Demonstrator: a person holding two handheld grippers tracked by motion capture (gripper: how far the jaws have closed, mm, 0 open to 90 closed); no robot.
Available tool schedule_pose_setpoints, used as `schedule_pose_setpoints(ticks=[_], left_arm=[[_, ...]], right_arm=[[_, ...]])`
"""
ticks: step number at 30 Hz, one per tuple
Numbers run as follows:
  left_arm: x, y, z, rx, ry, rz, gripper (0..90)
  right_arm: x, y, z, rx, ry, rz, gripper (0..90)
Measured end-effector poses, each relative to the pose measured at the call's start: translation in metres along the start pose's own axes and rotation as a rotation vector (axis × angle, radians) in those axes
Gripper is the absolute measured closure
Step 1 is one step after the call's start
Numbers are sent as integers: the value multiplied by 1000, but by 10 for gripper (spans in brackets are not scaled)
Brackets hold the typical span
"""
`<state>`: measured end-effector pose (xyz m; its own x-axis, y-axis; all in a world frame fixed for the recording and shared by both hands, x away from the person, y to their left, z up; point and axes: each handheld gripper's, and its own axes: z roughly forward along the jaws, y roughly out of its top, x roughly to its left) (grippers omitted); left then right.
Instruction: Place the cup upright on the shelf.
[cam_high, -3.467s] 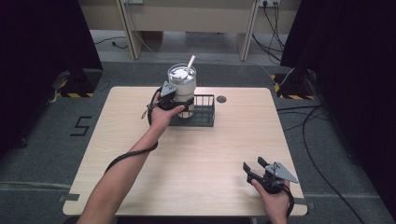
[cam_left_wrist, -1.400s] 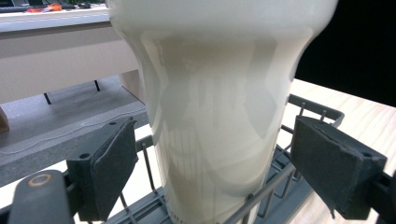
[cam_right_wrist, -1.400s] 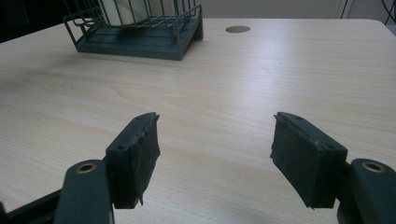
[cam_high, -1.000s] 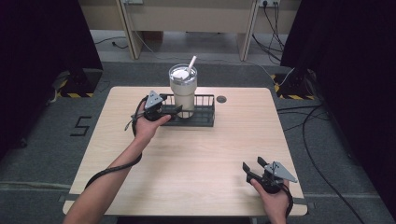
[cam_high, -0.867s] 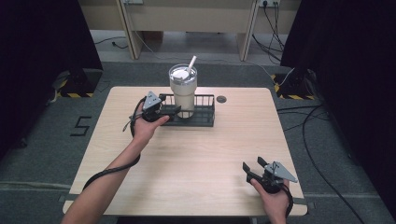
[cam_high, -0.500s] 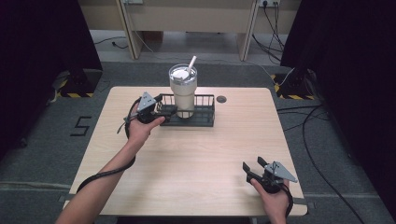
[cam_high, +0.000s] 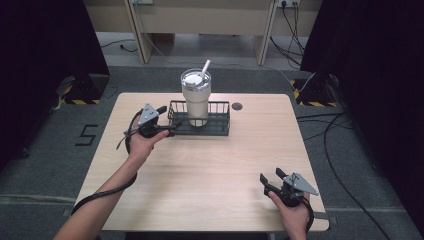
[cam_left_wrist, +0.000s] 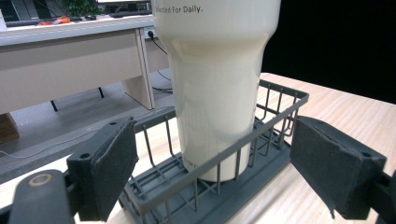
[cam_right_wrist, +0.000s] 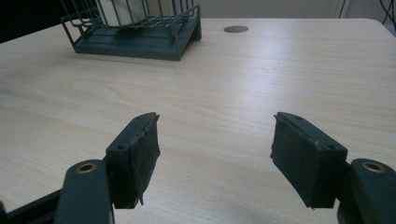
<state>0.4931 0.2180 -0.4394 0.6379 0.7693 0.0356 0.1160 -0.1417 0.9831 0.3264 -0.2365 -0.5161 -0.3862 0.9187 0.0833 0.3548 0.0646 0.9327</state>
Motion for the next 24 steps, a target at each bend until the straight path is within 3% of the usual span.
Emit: schedule_pose_setpoints(ticks=[24], left_arm=[[2,-21,-58,-8,26,-3,144]], right_arm=[[1,0,1,2,-6,-8,322]])
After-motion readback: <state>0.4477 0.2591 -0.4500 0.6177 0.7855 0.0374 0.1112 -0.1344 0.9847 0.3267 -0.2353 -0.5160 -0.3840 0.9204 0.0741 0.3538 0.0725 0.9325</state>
